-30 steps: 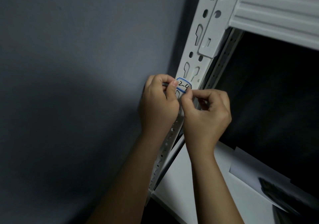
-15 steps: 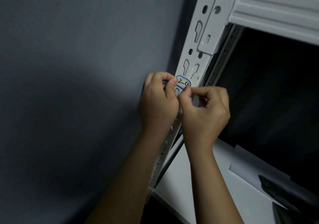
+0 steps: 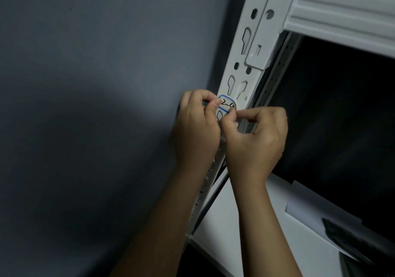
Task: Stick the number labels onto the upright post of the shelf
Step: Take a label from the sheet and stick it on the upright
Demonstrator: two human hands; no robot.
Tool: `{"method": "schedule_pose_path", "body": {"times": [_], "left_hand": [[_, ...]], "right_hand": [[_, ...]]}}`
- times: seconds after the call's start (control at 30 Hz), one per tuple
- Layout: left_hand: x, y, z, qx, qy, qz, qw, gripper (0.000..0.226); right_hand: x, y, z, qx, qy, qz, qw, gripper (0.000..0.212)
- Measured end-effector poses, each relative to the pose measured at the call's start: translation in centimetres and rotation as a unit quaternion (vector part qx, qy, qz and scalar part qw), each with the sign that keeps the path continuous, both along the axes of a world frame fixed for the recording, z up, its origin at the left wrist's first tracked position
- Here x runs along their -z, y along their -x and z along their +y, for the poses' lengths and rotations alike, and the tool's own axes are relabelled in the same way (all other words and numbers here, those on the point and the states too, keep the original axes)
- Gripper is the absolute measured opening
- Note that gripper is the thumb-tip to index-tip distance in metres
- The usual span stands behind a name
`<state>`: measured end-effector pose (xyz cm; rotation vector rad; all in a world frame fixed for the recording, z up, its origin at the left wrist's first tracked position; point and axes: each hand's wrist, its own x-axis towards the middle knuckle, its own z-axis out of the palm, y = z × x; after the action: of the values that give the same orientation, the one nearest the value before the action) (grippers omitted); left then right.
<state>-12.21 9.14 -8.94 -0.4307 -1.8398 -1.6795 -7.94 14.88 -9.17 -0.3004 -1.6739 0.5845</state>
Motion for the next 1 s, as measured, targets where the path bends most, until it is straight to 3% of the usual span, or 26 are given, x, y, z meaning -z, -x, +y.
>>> {"method": "schedule_pose_path", "body": {"times": [0.17, 0.3, 0.4, 0.5, 0.63, 0.8, 1.0], "left_hand": [[-0.4, -0.1, -0.6, 0.026, -0.034, -0.011, 0.999, 0.012], [-0.7, 0.2, -0.8, 0.155, -0.113, -0.116, 0.975, 0.020], [-0.4, 0.6, -0.6, 0.237, -0.147, -0.169, 0.945, 0.013], [0.0, 0.9, -1.0, 0.262, -0.139, -0.184, 0.937, 0.027], [0.1, 1.0, -1.5, 0.295, -0.139, -0.196, 0.925, 0.046], [-0.3, 0.8, -1.9, 0.317, -0.138, -0.191, 0.919, 0.040], [-0.3, 0.7, -2.0, 0.313, -0.125, -0.186, 0.923, 0.029]], "right_hand": [[-0.4, -0.5, 0.4, -0.064, 0.087, 0.021, 0.994, 0.036], [-0.6, -0.8, 0.9, -0.249, 0.250, 0.046, 0.934, 0.046], [-1.0, -0.8, 0.7, -0.311, 0.288, 0.038, 0.905, 0.042], [-1.5, -0.4, -0.1, -0.283, 0.279, 0.041, 0.917, 0.043], [-1.8, 0.7, -1.3, -0.182, 0.232, -0.003, 0.955, 0.063], [-2.4, 0.7, -1.2, -0.140, 0.238, -0.019, 0.961, 0.058], [-2.9, -0.3, 0.5, -0.210, 0.245, -0.044, 0.946, 0.045]]}}
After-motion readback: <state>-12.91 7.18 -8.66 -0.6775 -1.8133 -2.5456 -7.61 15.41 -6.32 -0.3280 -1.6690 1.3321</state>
